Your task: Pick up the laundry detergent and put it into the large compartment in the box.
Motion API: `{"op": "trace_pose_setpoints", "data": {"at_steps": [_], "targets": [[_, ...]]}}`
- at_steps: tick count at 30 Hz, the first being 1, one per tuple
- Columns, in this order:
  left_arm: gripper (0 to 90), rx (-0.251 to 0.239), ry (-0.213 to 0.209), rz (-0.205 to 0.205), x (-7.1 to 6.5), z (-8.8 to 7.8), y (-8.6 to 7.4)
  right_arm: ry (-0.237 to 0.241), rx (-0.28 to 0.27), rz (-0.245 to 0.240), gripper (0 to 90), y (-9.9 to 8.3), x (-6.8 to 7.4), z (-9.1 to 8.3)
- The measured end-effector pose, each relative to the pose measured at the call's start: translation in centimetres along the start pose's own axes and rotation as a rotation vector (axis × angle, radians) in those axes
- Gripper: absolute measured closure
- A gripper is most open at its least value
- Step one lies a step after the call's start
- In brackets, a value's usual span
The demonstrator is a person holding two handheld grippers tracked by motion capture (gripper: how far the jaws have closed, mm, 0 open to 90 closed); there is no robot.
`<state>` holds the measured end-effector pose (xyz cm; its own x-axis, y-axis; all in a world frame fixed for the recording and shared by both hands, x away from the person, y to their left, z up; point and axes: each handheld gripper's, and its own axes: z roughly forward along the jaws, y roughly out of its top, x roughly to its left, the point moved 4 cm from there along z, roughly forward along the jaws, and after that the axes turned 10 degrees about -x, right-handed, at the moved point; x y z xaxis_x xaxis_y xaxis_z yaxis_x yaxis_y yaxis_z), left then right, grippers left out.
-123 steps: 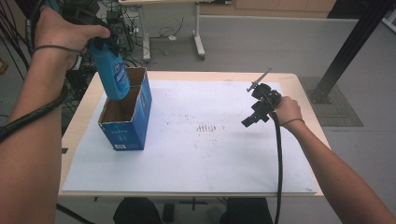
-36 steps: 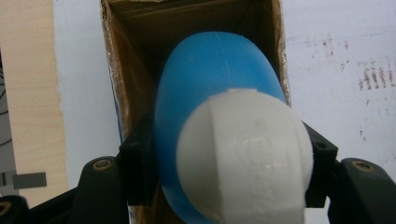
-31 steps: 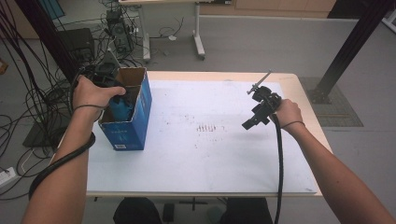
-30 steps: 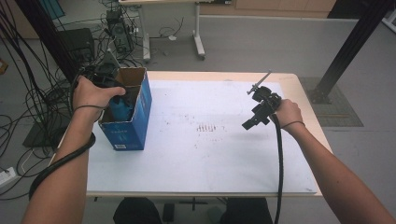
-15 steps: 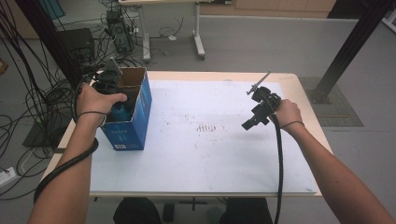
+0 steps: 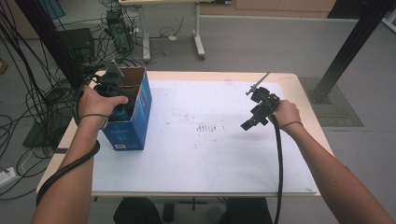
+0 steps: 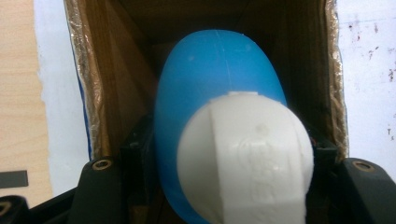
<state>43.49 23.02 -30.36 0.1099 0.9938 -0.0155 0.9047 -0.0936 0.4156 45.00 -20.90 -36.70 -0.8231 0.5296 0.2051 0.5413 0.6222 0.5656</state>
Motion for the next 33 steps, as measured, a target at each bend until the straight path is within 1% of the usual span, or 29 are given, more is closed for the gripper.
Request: {"op": "trace_pose_setpoints", "data": {"at_steps": [11,22,33], "targets": [[37.9,-0.001,-0.006,-0.006,0.16,-0.01,-0.08,0.0,0.0,-0.001,3.1,0.02,0.07,0.02],[37.8,-0.001,-0.004,-0.002,0.1,0.0,-0.08,0.0,-0.006,0.007,3.1,-0.02,0.01,-0.09],[37.8,-0.005,-0.002,0.0,0.02,-0.01,-0.13,-0.003,-0.003,0.0,3.1,0.01,0.03,-0.13]]}}
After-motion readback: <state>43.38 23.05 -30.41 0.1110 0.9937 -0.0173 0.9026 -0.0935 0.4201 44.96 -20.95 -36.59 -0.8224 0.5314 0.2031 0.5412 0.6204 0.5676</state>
